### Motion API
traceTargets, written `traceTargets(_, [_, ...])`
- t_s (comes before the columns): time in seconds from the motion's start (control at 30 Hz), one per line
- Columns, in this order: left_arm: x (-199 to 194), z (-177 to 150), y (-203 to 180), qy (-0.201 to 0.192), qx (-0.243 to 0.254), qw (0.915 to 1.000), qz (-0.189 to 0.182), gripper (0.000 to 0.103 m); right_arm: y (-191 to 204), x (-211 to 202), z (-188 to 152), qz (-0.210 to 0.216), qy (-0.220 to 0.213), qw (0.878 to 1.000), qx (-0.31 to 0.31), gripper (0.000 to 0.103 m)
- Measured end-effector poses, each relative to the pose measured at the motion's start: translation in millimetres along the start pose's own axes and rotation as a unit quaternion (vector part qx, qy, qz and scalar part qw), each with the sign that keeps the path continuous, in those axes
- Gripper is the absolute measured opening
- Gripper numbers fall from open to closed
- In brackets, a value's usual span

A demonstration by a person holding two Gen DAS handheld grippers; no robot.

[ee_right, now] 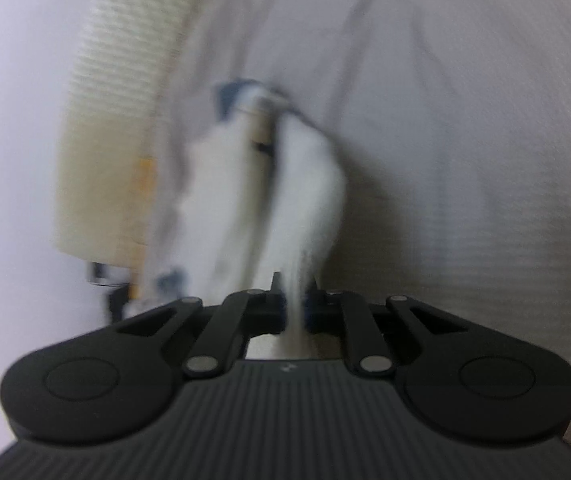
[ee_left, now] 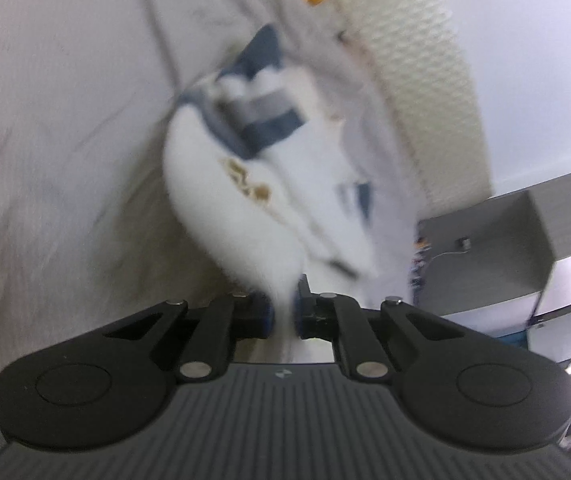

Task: Fold large clothes
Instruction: 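Lift the collar edge with both grippers and fold it toward the hem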

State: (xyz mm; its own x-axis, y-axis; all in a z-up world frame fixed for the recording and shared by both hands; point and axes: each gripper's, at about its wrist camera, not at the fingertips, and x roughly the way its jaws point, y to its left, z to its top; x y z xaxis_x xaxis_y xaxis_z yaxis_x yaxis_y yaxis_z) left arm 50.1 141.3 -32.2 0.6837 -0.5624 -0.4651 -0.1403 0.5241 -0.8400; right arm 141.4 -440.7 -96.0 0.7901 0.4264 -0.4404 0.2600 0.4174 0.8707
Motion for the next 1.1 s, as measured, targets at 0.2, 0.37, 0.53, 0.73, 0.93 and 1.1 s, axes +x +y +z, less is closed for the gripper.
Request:
traceTargets(0.2, [-34, 14, -41, -0.038, 0.041, 0.9984, -0.010, 0.009, 44, -29, 7, 0.074, 0.000, 0.997, -0.036, 0.010])
traceTargets(0.37, [-71, 3, -57, -0.054, 0.053, 0.9966, -0.031, 0.009, 70, -63, 7, 0.108, 0.001, 0.992, -0.071, 0.010])
traceTargets(0.53, [-122, -16, -70, -0.072, 0.071, 0.9931, -0.059, 0.009, 86, -107, -8, 0.140, -0.005, 0.986, -0.096, 0.010])
traceTargets(0.73, [-183, -51, -74, -0.068, 0.104, 0.9891, -0.079, 0.009, 95, -172, -38, 0.184, -0.018, 0.976, -0.116, 0.010])
traceTargets(0.93, [-213, -76, -69, -0.069, 0.112, 0.9875, -0.087, 0.009, 85, -202, -55, 0.184, -0.031, 0.975, -0.124, 0.010])
traceTargets(1.1, [-178, -49, -76, -0.082, 0.094, 0.9891, -0.078, 0.009, 87, -169, -41, 0.160, -0.039, 0.981, -0.106, 0.010])
